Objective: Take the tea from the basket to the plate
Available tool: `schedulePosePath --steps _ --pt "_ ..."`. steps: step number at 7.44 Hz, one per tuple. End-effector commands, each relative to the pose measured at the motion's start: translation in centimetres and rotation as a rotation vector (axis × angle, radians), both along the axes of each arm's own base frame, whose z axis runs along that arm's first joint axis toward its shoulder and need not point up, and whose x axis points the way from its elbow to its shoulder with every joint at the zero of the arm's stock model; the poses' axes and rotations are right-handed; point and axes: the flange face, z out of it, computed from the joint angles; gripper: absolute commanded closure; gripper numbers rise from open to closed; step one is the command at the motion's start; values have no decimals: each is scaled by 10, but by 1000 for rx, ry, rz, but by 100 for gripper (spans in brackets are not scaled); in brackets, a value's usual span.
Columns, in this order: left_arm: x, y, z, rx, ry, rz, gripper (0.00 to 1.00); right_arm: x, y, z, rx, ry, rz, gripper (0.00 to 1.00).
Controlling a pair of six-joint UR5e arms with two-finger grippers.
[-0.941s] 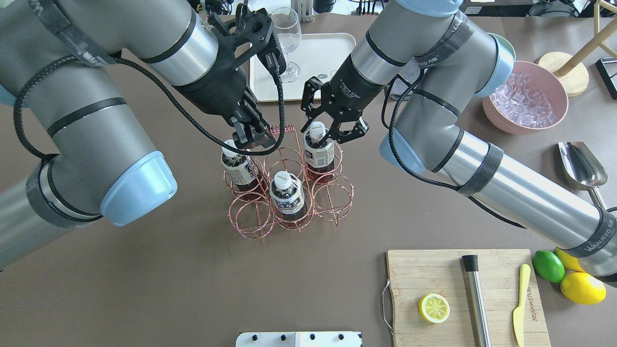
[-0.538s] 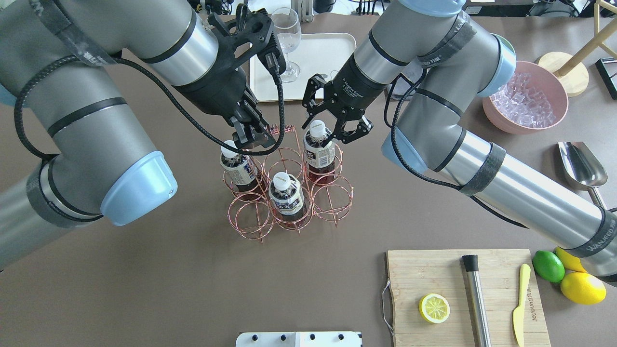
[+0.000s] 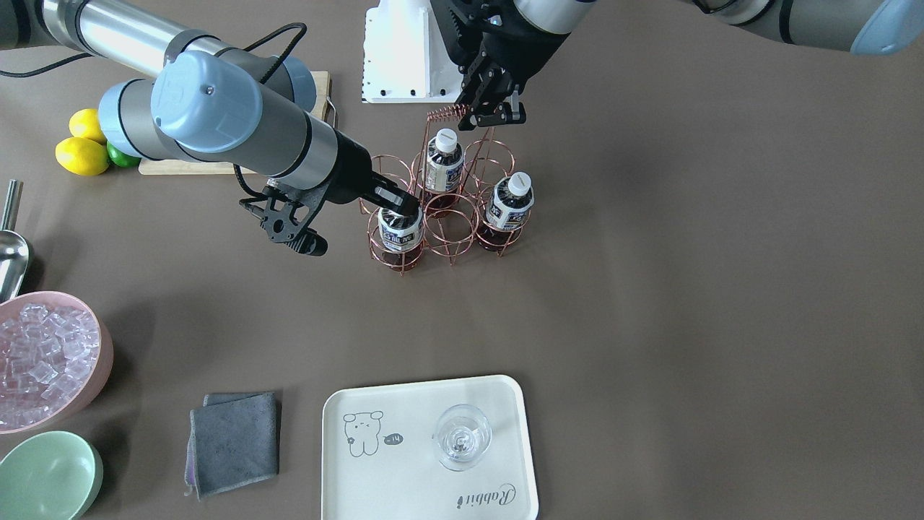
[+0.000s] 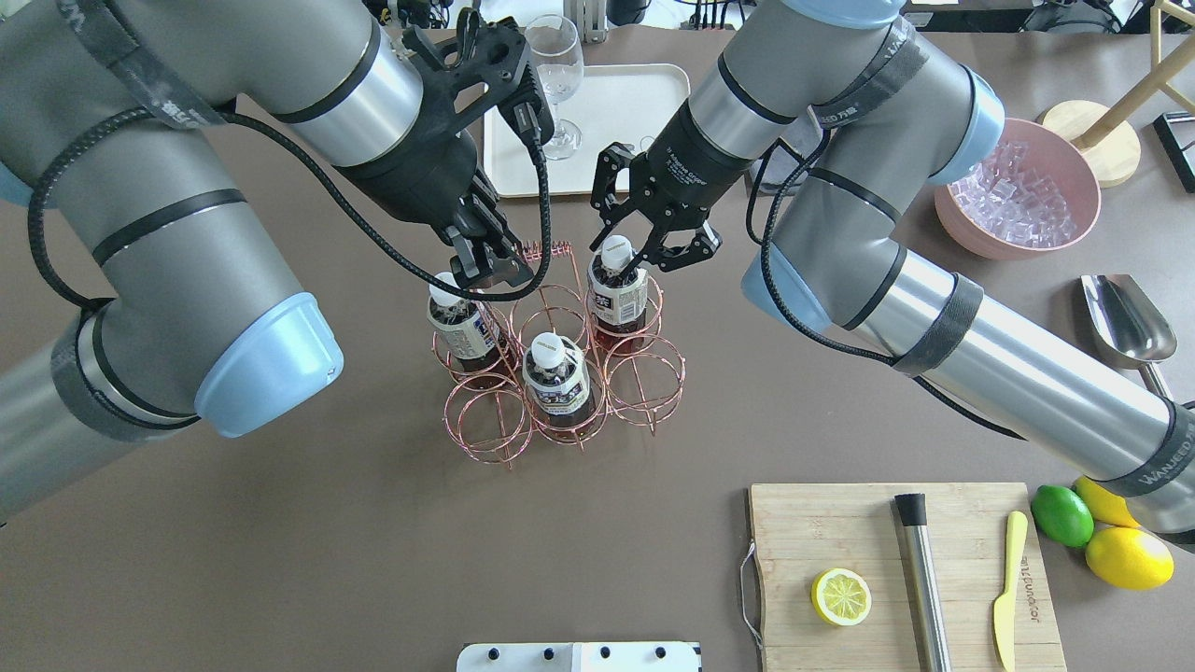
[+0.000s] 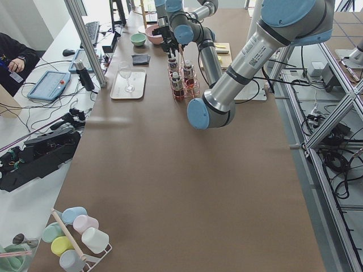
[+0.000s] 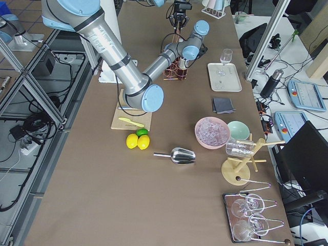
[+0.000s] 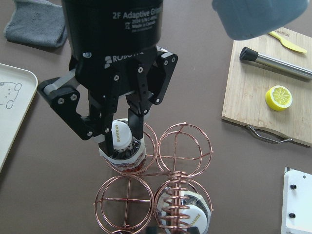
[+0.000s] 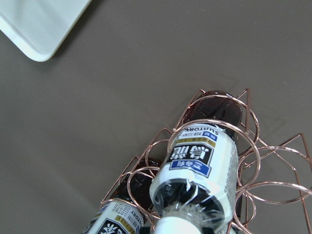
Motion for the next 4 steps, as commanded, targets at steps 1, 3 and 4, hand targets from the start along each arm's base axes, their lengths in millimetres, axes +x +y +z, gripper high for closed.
schedulePosePath --steps 1,3,4 --pt "0 0 0 -1 -1 0 100 28 -1 -13 -10 -18 8 100" --pt "-2 -2 2 -1 -3 -6 100 100 -10 -45 -75 -49 -6 100" --pt "-3 -3 2 -1 -3 -7 100 141 -20 -56 -95 -81 -7 100"
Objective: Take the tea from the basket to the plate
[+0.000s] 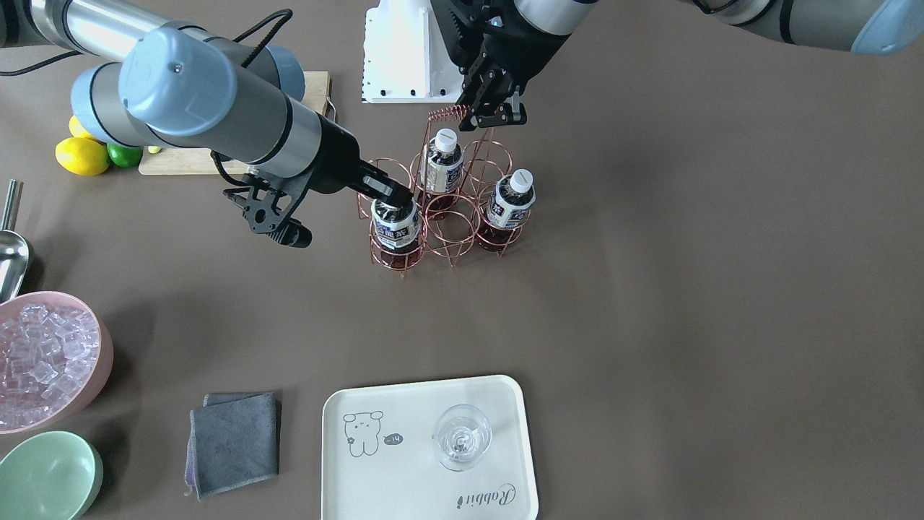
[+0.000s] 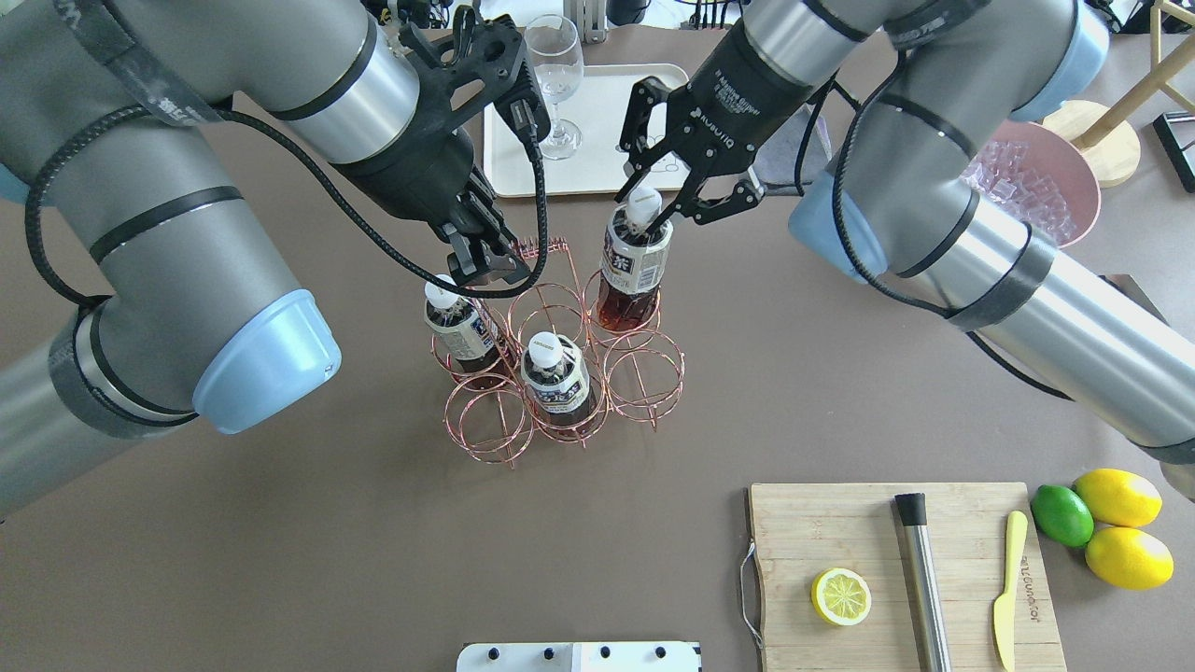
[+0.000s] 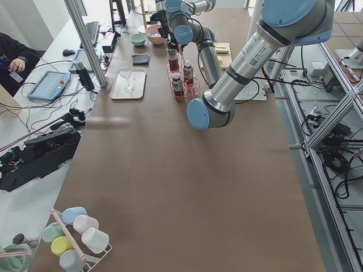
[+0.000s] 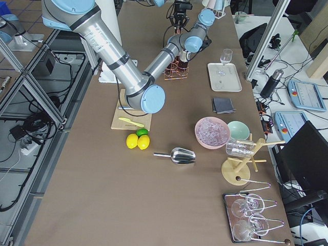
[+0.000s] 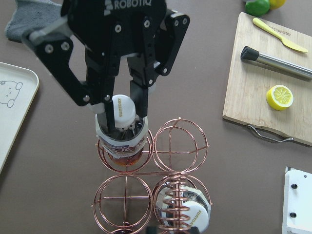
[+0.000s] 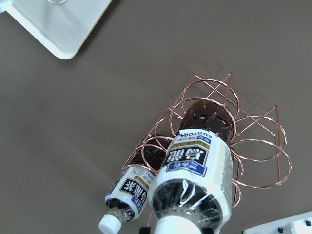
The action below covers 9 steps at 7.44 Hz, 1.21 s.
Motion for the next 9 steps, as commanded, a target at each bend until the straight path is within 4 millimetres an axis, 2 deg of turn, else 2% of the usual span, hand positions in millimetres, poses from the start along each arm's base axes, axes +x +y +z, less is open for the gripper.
schedulePosePath --steps 1,2,3,4,5,6,7,8,9 --pt "-2 -1 1 0 -1 -3 100 111 -26 -34 -61 -86 -6 100" --pt "-4 -1 0 1 2 -5 100 131 -38 -35 -70 -89 20 100" --pt "-7 -1 -3 -1 9 -1 100 130 -53 -29 -74 -74 39 100" --pt "-23 -6 -9 5 19 -23 100 114 -87 -19 -23 -39 71 100" --pt "-30 -2 -13 6 33 -14 100 93 -135 -8 1 -9 59 100" --pt "-42 -7 -13 9 36 -35 100 84 -175 25 42 31 54 100" --pt "-53 -10 -14 12 41 -49 100 84 -204 60 120 55 31 100" --pt "-74 -21 -15 14 46 -87 100 80 -218 87 152 78 16 100" --pt "-104 -29 -17 4 47 -120 100 76 -235 97 209 96 -1 100"
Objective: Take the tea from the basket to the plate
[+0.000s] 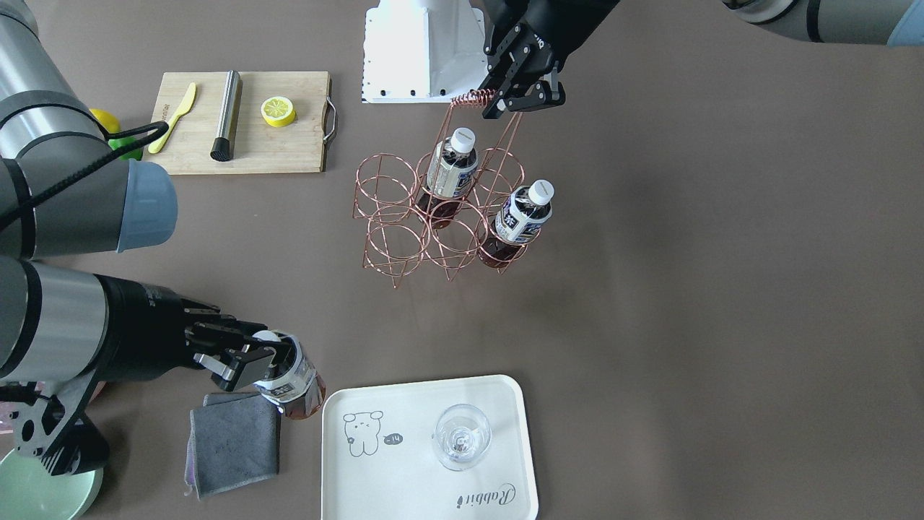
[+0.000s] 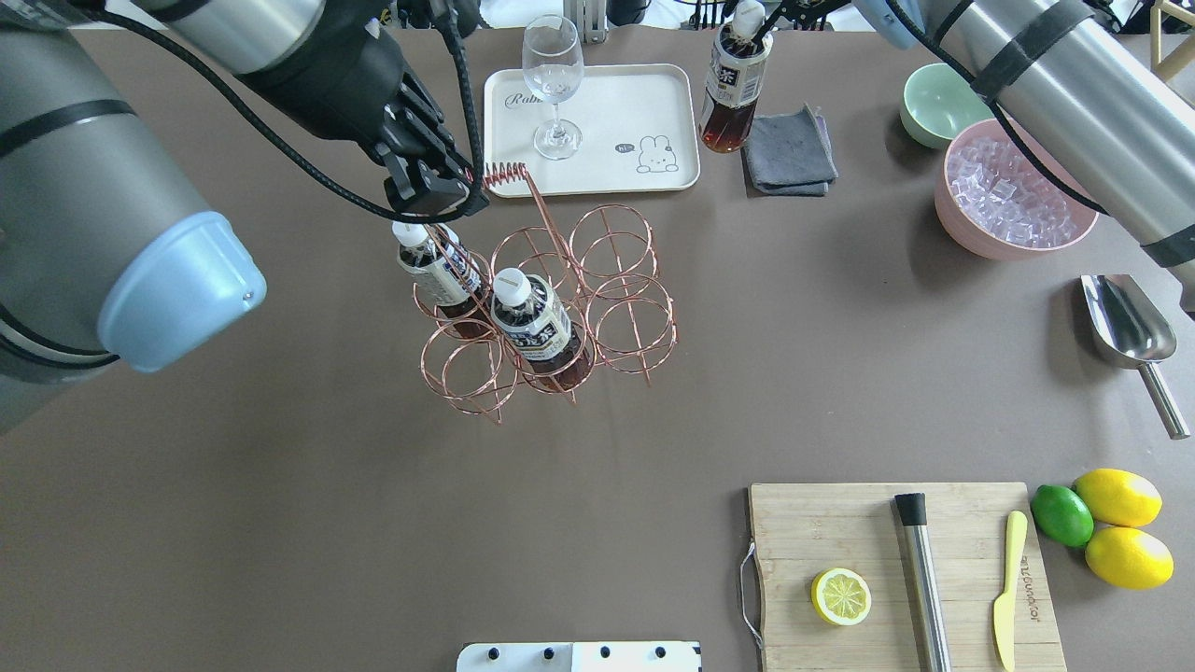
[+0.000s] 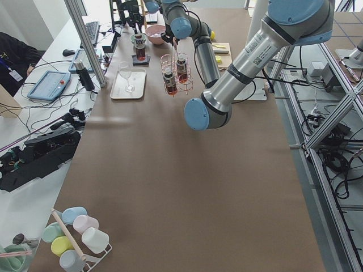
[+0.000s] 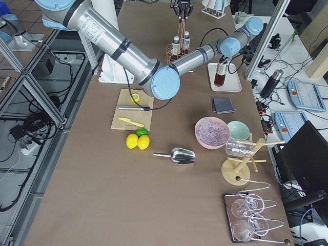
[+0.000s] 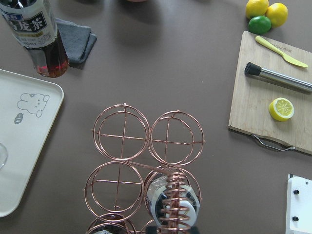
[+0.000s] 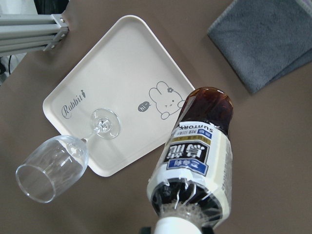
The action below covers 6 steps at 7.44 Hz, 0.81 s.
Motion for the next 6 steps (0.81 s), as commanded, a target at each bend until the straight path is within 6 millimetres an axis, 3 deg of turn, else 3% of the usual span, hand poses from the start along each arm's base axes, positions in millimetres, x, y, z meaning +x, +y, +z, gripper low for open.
schedulePosePath --steps 1,3,4,6 --pt "-68 -26 7 1 -20 -90 100 -12 -47 26 105 68 -27 100" --pt "-126 -57 42 2 -62 -185 100 -24 -55 23 263 125 -35 100" --pt "-151 -73 58 0 -86 -224 100 -35 -59 -3 290 130 -35 100" --pt "-208 -111 118 10 -167 -270 100 -68 -49 -10 381 130 -44 100"
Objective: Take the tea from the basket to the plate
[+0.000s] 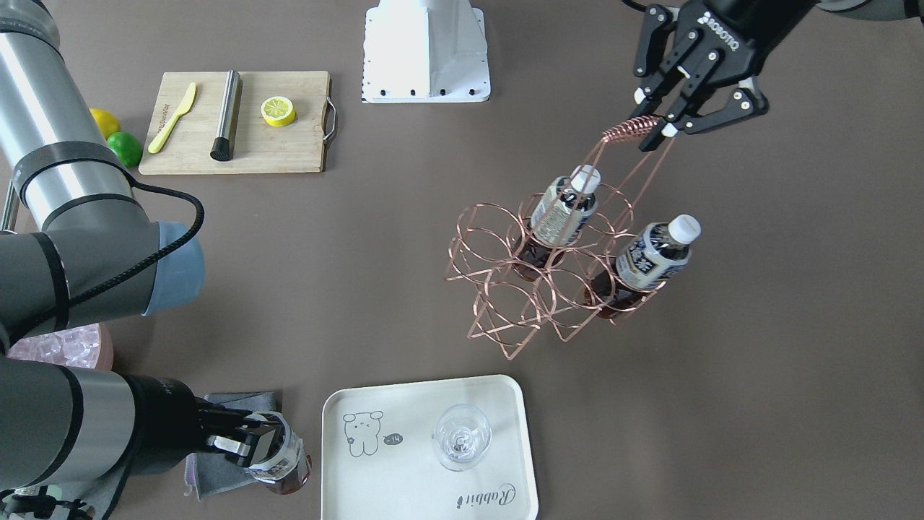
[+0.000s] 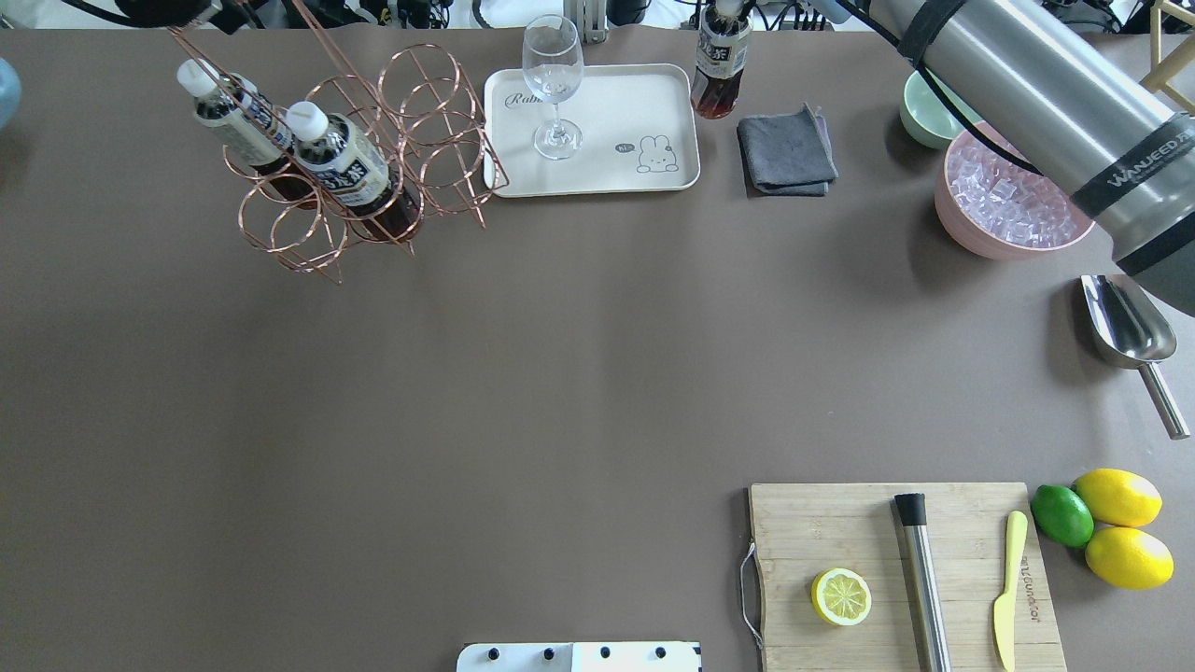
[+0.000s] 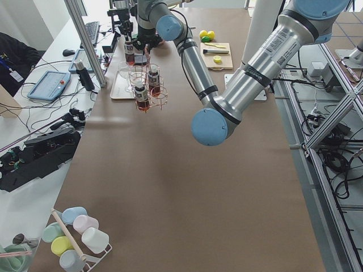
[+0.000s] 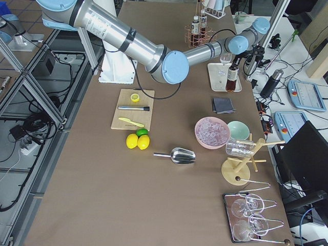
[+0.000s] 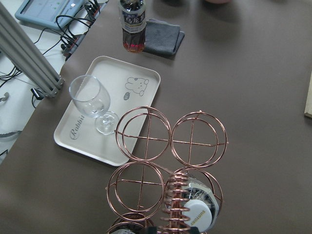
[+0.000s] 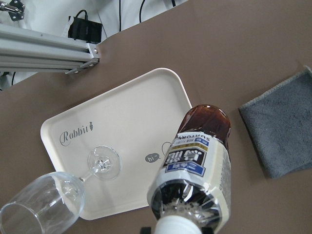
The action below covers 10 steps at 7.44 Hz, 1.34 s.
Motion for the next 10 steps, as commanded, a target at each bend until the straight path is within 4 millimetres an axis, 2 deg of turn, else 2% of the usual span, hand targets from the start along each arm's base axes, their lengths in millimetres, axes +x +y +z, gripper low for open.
schedulePosePath --steps 1,2,3,4,5,6,7,8,9,10 --pt "-84 -45 82 35 -114 -44 100 -43 12 -19 112 3 -20 100" --pt "-115 -56 116 59 -161 -40 100 -51 16 -29 122 -3 -29 100" --pt "-134 -68 139 84 -194 -20 100 -59 20 -40 134 -9 -38 100" --pt "-151 -80 159 87 -225 -18 100 -67 23 -44 168 -10 -59 100" --pt "-160 -98 181 108 -257 22 100 -76 27 -45 189 6 -60 100" --pt "-170 -116 192 139 -280 34 100 -88 33 -49 204 11 -67 100" --pt "-168 -151 210 217 -296 63 100 -94 35 -50 208 17 -69 100" --pt "-161 -179 208 271 -298 76 100 -94 35 -50 208 17 -69 100" --pt "-145 -197 195 279 -297 95 100 -92 34 -48 208 20 -68 100" --pt "-134 -200 196 286 -326 98 100 -88 31 -46 231 23 -74 100"
